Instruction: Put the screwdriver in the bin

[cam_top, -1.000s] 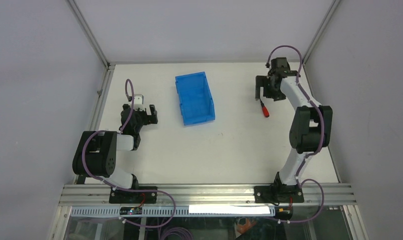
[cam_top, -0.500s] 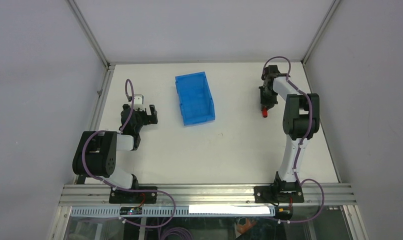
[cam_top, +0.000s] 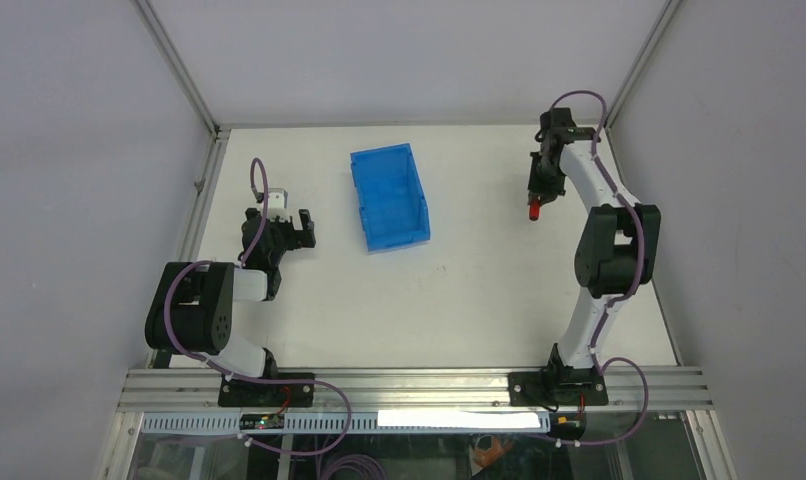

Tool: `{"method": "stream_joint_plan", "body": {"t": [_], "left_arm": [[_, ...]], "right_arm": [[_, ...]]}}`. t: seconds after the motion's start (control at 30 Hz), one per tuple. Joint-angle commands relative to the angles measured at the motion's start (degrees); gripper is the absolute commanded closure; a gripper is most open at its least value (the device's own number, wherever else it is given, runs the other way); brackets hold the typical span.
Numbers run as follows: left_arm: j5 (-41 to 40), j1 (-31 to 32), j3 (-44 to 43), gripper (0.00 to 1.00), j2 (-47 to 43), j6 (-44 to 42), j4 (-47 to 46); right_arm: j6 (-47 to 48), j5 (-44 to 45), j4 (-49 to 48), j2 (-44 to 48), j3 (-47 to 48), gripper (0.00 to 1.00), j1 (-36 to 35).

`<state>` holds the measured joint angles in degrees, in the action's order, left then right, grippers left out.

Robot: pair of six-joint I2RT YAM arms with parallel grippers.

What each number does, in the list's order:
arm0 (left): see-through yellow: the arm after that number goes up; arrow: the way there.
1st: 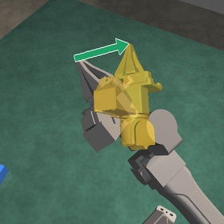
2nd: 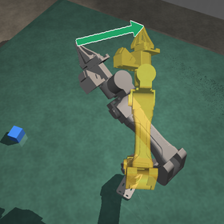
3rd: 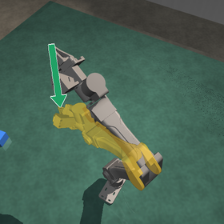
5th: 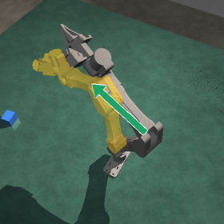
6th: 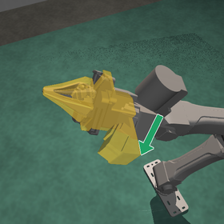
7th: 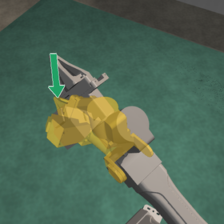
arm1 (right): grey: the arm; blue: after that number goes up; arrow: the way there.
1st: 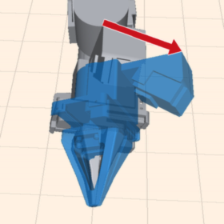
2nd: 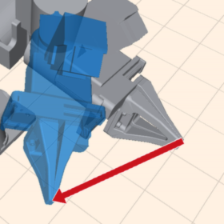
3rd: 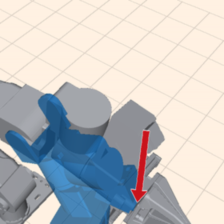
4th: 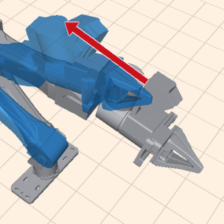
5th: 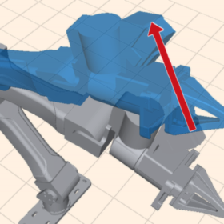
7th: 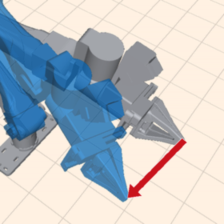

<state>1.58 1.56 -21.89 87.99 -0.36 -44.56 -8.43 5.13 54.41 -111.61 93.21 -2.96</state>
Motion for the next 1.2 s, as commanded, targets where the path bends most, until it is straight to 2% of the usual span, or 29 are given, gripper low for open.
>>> {"method": "stream_joint_plan", "body": {"t": [0.0,0.13,0.27,0.43,0.57,0.7,1.03,1.17], "left_arm": [[0.3,0.5,0.0,0.01,-1.6,1.2,-1.6],[0.3,0.5,0.0,0.01,-1.6,1.2,-1.6],[0.3,0.5,0.0,0.01,-1.6,1.1,-1.6],[0.3,0.5,0.0,0.01,-1.6,1.1,-1.6],[0.3,0.5,0.0,0.01,-1.6,1.1,-1.6],[0.3,0.5,0.0,0.01,-1.7,1.1,-1.6],[0.3,0.5,0.0,0.01,-1.6,1.2,-1.6],[0.3,0.5,0.0,0.01,-1.6,1.1,-1.6]], "right_arm": [[-4.4,-0.6,5.4,8.8,5.7,1.0,-1.8],[-6.6,0.2,8.4,11.6,9.3,1.0,-6.2],[-8.2,2.7,8.6,13.3,13.9,1.0,-15.8],[-10.0,2.0,7.1,11.0,21.2,1.0,-26.7],[-10.2,-0.6,1.1,7.1,24.4,1.0,-33.0],[-7.2,-4.2,-1.8,1.7,27.8,1.0,-36.7],[-1.2,-1.7,-8.2,-8.3,27.6,1.0,-39.4],[0.4,0.0,-9.4,-11.9,27.4,0.96,-39.5]]}}
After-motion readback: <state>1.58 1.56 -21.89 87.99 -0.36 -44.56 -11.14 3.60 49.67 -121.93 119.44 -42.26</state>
